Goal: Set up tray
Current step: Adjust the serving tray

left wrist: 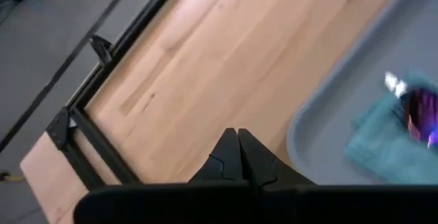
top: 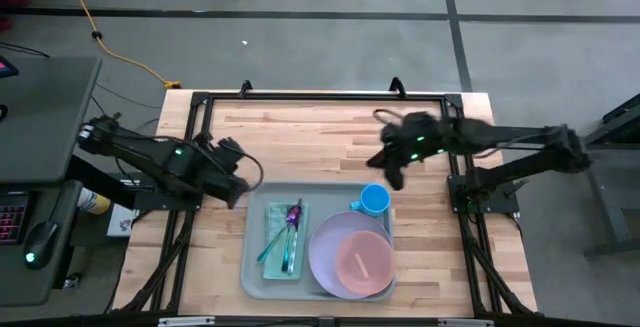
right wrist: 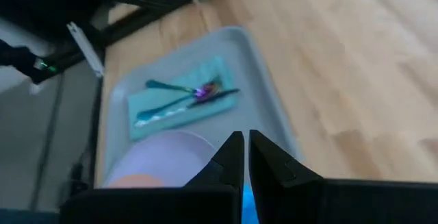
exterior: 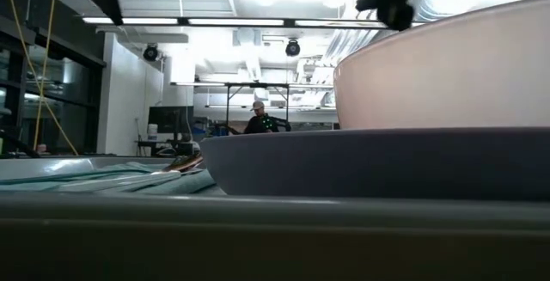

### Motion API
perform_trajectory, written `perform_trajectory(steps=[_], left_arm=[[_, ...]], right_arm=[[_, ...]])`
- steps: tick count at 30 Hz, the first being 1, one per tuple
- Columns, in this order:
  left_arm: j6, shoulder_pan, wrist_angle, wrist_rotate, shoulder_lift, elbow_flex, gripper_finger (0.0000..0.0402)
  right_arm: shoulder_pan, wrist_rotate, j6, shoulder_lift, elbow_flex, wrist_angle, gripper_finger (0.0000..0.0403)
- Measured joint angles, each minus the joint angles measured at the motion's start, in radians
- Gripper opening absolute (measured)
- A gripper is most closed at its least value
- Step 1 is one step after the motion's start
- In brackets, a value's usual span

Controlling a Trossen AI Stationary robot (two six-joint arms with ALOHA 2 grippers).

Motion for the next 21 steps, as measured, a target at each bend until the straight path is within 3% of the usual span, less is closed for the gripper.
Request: perform_trajectory(steps=[3,8,21], left_arm=[[0.060,0.000,0.011,0.041,-0.070,-0.042,0.0012],[0.133,0.000,0.041,0.100,-0.189,-0.147,0.0043],[0.179,0.000,0.219,0.090,-0.457,-0.378,0.0055]], right_arm=[[0.025,-0.032,0.052,0.111,-0.004,0.095,0.0000],[0.061,-0.042,0.054,0.289,0.064,0.109,0.0000],[0.132,-0.071,-0.191,0.540,0.471,0.041,0.0000]])
